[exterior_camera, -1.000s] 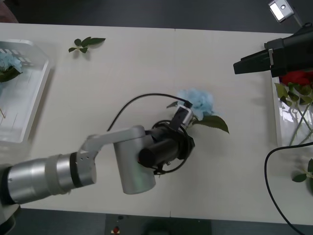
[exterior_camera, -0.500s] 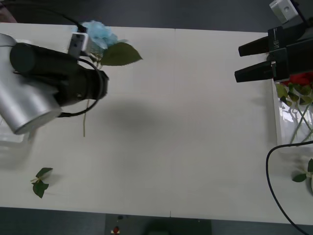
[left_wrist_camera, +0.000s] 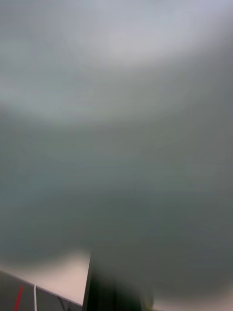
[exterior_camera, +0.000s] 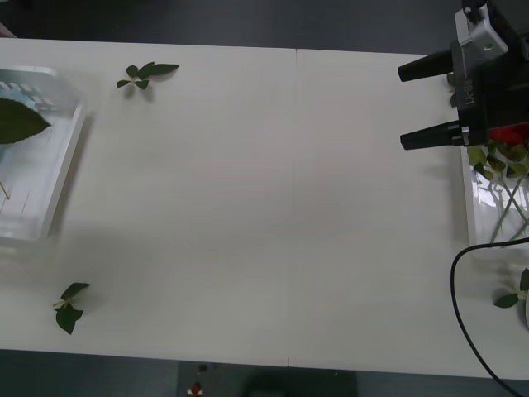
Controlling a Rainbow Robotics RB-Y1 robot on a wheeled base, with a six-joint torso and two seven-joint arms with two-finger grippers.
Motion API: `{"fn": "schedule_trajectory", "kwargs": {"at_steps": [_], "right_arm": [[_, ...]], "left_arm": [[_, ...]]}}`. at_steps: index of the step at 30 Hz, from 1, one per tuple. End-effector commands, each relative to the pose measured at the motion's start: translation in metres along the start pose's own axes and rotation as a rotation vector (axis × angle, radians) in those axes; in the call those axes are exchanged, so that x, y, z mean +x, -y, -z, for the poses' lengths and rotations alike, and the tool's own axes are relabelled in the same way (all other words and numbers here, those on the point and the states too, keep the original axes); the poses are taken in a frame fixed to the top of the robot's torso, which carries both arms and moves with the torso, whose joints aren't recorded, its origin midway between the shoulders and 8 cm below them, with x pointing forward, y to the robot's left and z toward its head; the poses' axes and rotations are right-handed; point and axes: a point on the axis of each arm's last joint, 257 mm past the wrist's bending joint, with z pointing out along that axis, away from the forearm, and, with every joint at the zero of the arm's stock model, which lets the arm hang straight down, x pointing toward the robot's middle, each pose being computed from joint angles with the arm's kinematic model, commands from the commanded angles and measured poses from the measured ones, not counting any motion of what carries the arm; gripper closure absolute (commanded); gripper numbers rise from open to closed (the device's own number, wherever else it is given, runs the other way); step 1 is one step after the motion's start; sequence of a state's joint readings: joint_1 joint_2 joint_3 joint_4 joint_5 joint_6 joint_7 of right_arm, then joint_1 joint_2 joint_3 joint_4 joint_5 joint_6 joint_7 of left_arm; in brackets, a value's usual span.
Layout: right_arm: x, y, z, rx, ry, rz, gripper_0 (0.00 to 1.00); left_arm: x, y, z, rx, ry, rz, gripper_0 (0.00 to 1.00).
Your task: Put the red flowers into the right box and the blue flowers into the left box
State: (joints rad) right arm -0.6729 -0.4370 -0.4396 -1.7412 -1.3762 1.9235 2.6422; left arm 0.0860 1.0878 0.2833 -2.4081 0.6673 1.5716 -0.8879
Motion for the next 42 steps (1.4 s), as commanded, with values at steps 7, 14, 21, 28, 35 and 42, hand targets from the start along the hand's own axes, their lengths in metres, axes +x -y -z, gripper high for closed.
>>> {"fn": "schedule_trajectory", "kwargs": {"at_steps": [7, 14, 21, 28, 35, 42], "right_arm": [[-0.016, 0.012, 0.014, 0.052, -0.002, 0.116, 0.00], [-0.016, 0.013, 0.018, 0.061, 0.000, 0.115, 0.00], [-0.016, 0.013, 0.018, 0.061, 0.000, 0.115, 0.00], [-0.016, 0.013, 0.018, 0.061, 0.000, 0.115, 0.00], [-0.016, 0.013, 0.018, 0.061, 0.000, 0.115, 0.00], [-0.016, 0.013, 0.018, 0.061, 0.000, 0.115, 0.00]], "left_arm": [[0.021, -0.084, -0.050, -0.128, -0.013, 0.017, 1.00], [0.019, -0.110, -0.080, -0.146, -0.014, 0.046, 1.00], [0.016, -0.110, -0.108, -0.164, -0.019, 0.007, 1.00], [0.019, -0.115, -0.122, -0.160, -0.008, -0.007, 0.88], [0.020, -0.119, -0.122, -0.179, -0.005, -0.044, 0.52], [0.009, -0.113, -0.120, -0.153, 0.045, -0.066, 0.35]]}}
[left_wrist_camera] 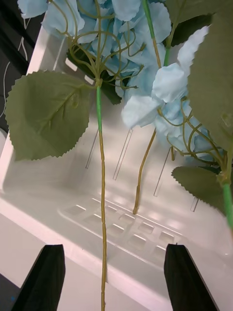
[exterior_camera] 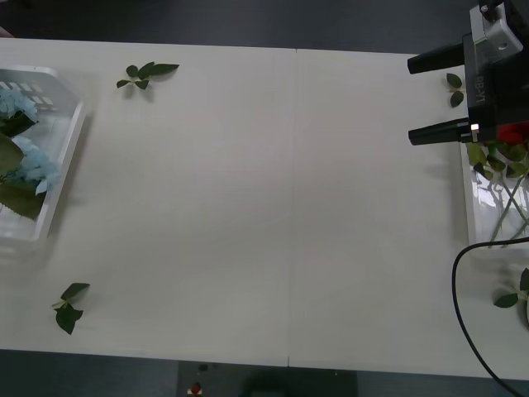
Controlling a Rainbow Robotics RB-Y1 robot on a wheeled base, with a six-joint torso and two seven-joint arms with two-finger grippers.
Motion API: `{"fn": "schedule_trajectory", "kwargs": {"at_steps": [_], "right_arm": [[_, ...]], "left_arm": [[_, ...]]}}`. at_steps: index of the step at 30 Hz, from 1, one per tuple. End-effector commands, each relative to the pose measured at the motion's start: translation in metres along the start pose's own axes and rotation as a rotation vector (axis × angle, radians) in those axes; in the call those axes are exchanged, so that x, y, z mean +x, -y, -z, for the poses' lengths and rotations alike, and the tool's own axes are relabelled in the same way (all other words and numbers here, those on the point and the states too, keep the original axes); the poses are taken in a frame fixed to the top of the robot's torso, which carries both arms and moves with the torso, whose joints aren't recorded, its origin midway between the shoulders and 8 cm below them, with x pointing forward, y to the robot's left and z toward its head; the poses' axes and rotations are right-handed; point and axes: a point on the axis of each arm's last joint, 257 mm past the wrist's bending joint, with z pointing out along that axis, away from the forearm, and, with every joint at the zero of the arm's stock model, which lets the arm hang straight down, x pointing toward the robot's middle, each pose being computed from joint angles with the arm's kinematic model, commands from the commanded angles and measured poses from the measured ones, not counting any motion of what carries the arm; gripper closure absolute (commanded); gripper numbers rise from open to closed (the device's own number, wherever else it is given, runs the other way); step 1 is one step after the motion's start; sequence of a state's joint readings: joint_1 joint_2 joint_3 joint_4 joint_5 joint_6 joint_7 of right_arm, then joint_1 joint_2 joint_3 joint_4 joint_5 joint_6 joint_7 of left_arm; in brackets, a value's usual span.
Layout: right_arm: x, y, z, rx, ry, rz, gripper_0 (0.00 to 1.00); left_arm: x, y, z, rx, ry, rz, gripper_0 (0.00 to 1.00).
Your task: Put the red flowers into the right box and the blue flowers into the left box
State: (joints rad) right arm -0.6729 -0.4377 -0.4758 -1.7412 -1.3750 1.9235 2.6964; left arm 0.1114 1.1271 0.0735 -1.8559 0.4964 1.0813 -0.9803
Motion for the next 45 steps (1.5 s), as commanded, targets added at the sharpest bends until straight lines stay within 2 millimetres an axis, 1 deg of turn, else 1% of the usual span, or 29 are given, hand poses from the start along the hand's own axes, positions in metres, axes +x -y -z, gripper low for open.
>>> {"fn": "schedule_trajectory", "kwargs": {"at_steps": [1, 3, 6, 8, 9, 10, 12, 14, 15, 16, 17, 20, 22, 23, 25, 26, 28, 29, 30, 31, 32, 34, 37, 38, 40, 41, 43, 44, 45], "right_arm": [[-0.016, 0.008, 0.007, 0.026, -0.011, 0.070, 0.00], [-0.016, 0.008, 0.007, 0.026, -0.011, 0.070, 0.00], [-0.016, 0.008, 0.007, 0.026, -0.011, 0.070, 0.00], [-0.016, 0.008, 0.007, 0.026, -0.011, 0.070, 0.00], [-0.016, 0.008, 0.007, 0.026, -0.011, 0.070, 0.00], [-0.016, 0.008, 0.007, 0.026, -0.011, 0.070, 0.00], [-0.016, 0.008, 0.007, 0.026, -0.011, 0.070, 0.00], [-0.016, 0.008, 0.007, 0.026, -0.011, 0.070, 0.00], [-0.016, 0.008, 0.007, 0.026, -0.011, 0.070, 0.00], [-0.016, 0.008, 0.007, 0.026, -0.011, 0.070, 0.00], [-0.016, 0.008, 0.007, 0.026, -0.011, 0.070, 0.00], [-0.016, 0.008, 0.007, 0.026, -0.011, 0.070, 0.00], [-0.016, 0.008, 0.007, 0.026, -0.011, 0.070, 0.00], [-0.016, 0.008, 0.007, 0.026, -0.011, 0.070, 0.00], [-0.016, 0.008, 0.007, 0.026, -0.011, 0.070, 0.00], [-0.016, 0.008, 0.007, 0.026, -0.011, 0.070, 0.00], [-0.016, 0.008, 0.007, 0.026, -0.011, 0.070, 0.00], [-0.016, 0.008, 0.007, 0.026, -0.011, 0.070, 0.00], [-0.016, 0.008, 0.007, 0.026, -0.011, 0.070, 0.00], [-0.016, 0.008, 0.007, 0.026, -0.011, 0.070, 0.00], [-0.016, 0.008, 0.007, 0.026, -0.011, 0.070, 0.00], [-0.016, 0.008, 0.007, 0.026, -0.011, 0.070, 0.00], [-0.016, 0.008, 0.007, 0.026, -0.011, 0.070, 0.00], [-0.016, 0.008, 0.007, 0.026, -0.011, 0.070, 0.00], [-0.016, 0.008, 0.007, 0.026, -0.011, 0.070, 0.00], [-0.016, 0.008, 0.007, 0.026, -0.011, 0.070, 0.00], [-0.016, 0.008, 0.007, 0.026, -0.011, 0.070, 0.00], [-0.016, 0.008, 0.007, 0.026, -0.011, 0.070, 0.00], [-0.016, 0.008, 0.007, 0.026, -0.011, 0.070, 0.00]], "left_arm": [[-0.023, -0.012, 0.012, -0.006, 0.079, -0.071, 0.34], [-0.025, -0.012, 0.018, 0.014, 0.100, -0.060, 0.31], [-0.029, -0.005, 0.040, 0.076, 0.122, -0.026, 0.29], [-0.031, 0.007, 0.061, 0.142, 0.130, 0.006, 0.29], [-0.033, 0.011, 0.067, 0.159, 0.134, 0.012, 0.29], [-0.037, 0.024, 0.082, 0.210, 0.142, 0.027, 0.29], [-0.042, 0.038, 0.097, 0.259, 0.150, 0.041, 0.29], [-0.052, 0.058, 0.121, 0.327, 0.161, 0.051, 0.28], [-0.055, 0.063, 0.127, 0.342, 0.162, 0.050, 0.28], [-0.059, 0.075, 0.140, 0.374, 0.163, 0.048, 0.28], [-0.063, 0.086, 0.150, 0.407, 0.166, 0.047, 0.26], [-0.077, 0.109, 0.171, 0.463, 0.185, 0.035, 0.20], [-0.089, 0.127, 0.179, 0.499, 0.205, 0.031, 0.15], [-0.092, 0.131, 0.181, 0.506, 0.213, 0.028, 0.14], [-0.103, 0.152, 0.179, 0.529, 0.251, 0.023, 0.09], [-0.106, 0.157, 0.178, 0.531, 0.265, 0.021, 0.08], [-0.115, 0.177, 0.174, 0.546, 0.328, 0.016, 0.01], [-0.116, 0.183, 0.173, 0.556, 0.341, 0.018, 0.00], [-0.119, 0.196, 0.171, 0.587, 0.372, 0.026, 0.00], [-0.120, 0.209, 0.172, 0.625, 0.405, 0.036, 0.00], [-0.121, 0.216, 0.173, 0.644, 0.423, 0.042, 0.00], [-0.118, 0.239, 0.176, 0.702, 0.473, 0.043, 0.00], [-0.111, 0.263, 0.190, 0.771, 0.507, 0.008, 0.00], [-0.109, 0.267, 0.193, 0.785, 0.510, -0.007, 0.00], [-0.102, 0.284, 0.211, 0.867, 0.507, -0.040, 0.00], [-0.100, 0.287, 0.217, 0.887, 0.507, -0.047, 0.00], [-0.089, 0.303, 0.240, 0.973, 0.479, -0.080, 0.00], [-0.087, 0.306, 0.244, 0.990, 0.472, -0.083, 0.00], [-0.081, 0.312, 0.255, 1.029, 0.455, -0.098, 0.00]]}}
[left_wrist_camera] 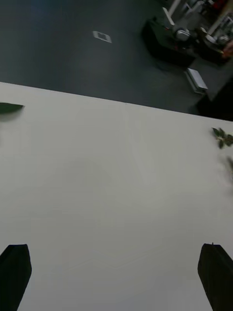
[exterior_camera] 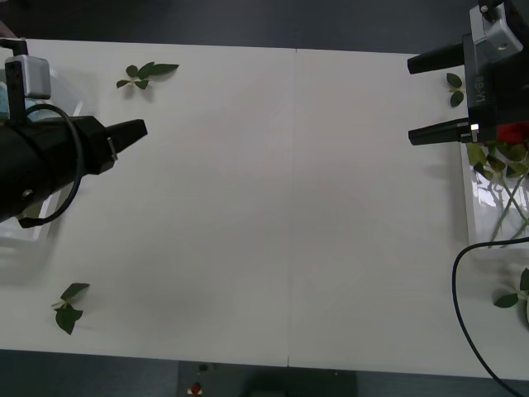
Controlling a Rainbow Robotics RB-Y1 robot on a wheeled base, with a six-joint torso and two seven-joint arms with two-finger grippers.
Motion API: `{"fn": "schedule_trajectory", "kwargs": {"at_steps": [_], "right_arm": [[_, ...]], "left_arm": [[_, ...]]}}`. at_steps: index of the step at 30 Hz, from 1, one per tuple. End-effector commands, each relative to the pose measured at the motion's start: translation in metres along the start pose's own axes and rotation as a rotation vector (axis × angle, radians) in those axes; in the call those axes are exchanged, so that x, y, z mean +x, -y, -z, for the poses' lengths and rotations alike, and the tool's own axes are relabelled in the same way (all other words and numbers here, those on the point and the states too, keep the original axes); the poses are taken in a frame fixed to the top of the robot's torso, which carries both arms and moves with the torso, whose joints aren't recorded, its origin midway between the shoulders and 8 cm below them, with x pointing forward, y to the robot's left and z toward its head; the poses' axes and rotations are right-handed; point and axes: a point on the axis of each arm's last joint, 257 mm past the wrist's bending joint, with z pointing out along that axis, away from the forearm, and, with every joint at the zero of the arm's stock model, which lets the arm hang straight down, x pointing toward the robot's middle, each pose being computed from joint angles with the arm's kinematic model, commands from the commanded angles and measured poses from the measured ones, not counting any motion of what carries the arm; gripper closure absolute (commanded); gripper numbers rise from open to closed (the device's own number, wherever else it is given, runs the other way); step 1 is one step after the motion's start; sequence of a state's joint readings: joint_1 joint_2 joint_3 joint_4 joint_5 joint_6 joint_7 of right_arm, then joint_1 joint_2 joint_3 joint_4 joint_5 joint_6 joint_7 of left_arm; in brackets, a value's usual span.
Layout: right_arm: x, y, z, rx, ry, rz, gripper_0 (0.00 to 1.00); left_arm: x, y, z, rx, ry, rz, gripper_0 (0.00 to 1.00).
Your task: Put the red flowers into the right box and the blue flowers into the left box
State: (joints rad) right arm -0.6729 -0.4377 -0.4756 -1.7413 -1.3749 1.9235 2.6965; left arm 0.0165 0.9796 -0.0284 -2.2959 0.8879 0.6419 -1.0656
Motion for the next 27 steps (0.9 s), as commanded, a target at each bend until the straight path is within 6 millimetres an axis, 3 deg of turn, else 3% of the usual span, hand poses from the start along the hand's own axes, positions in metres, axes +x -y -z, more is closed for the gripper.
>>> {"fn": "schedule_trajectory", "kwargs": {"at_steps": [1, 2, 5, 11, 27], "right_arm": [[-0.016, 0.008, 0.008, 0.027, -0.010, 0.070, 0.00], [-0.016, 0.008, 0.008, 0.027, -0.010, 0.070, 0.00], [-0.016, 0.008, 0.008, 0.027, -0.010, 0.070, 0.00], [-0.016, 0.008, 0.008, 0.027, -0.010, 0.070, 0.00], [-0.016, 0.008, 0.008, 0.027, -0.010, 0.070, 0.00]], "left_arm": [[-0.007, 0.045, 0.013, 0.114, -0.021, -0.134, 0.00], [-0.004, 0.062, 0.017, 0.170, -0.043, -0.132, 0.00], [-0.002, 0.088, 0.023, 0.261, -0.074, -0.137, 0.00], [0.002, 0.124, 0.024, 0.420, -0.120, -0.149, 0.00], [0.011, 0.157, 0.022, 0.674, -0.155, -0.262, 0.00]]}}
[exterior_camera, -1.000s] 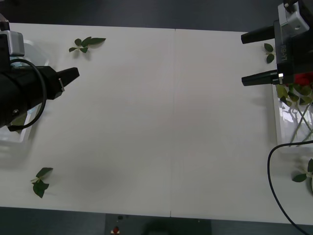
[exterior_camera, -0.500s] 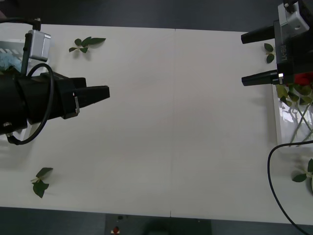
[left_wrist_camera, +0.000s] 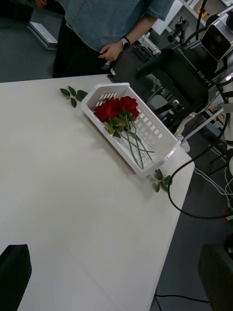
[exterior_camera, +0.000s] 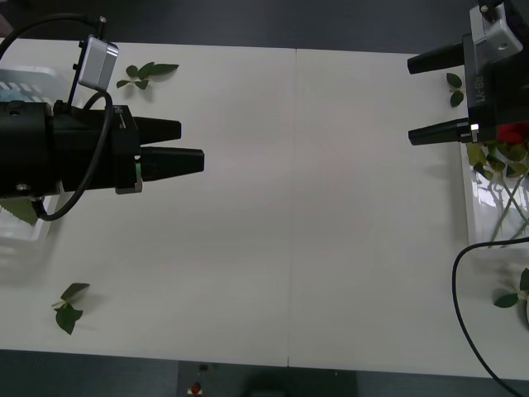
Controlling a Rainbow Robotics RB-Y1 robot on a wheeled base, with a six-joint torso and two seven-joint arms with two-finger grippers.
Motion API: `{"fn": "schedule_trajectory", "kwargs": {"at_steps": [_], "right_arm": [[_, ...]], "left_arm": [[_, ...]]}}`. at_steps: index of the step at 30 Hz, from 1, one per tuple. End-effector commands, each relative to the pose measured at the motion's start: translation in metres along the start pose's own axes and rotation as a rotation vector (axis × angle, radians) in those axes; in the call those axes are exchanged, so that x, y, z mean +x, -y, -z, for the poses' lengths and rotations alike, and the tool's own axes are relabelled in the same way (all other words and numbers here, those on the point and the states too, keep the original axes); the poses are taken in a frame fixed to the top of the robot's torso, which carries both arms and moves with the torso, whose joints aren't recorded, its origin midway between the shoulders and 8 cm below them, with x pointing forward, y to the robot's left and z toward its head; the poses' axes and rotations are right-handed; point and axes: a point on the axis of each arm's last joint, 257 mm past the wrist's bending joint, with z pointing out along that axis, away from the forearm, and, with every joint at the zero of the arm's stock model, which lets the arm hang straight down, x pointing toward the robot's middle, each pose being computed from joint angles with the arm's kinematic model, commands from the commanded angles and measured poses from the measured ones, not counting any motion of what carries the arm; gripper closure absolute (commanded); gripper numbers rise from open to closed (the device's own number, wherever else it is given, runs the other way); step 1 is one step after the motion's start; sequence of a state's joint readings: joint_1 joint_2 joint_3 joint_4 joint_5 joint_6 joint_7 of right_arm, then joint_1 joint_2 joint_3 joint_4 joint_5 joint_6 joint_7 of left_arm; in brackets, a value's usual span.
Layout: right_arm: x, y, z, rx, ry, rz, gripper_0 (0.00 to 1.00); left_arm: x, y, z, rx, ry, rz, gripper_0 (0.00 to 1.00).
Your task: Put the red flowers into the right box and the blue flowers into the left box
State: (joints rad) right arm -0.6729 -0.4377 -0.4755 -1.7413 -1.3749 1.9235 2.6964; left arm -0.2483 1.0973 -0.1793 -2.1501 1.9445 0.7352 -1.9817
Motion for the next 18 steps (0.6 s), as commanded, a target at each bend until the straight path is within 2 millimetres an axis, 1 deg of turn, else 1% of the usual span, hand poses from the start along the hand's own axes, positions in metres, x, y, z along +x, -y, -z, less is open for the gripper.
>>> {"fn": "schedule_trajectory", "kwargs": {"at_steps": [1, 5, 18], "right_arm": [[-0.0161, 0.0081, 0.0075, 0.027, -0.010, 0.070, 0.00], [-0.0161, 0.0081, 0.0075, 0.027, -0.010, 0.070, 0.00], [-0.0161, 0.0081, 0.0075, 0.027, -0.010, 0.070, 0.00]], "left_arm": [[-0.0045, 0.0180, -0.0079, 0.053, 0.003, -0.070, 0.00], [-0.0047, 0.0253, -0.0094, 0.071, 0.006, -0.072, 0.00], [-0.0047, 0.0253, -0.0094, 0.071, 0.006, -0.072, 0.00]]}}
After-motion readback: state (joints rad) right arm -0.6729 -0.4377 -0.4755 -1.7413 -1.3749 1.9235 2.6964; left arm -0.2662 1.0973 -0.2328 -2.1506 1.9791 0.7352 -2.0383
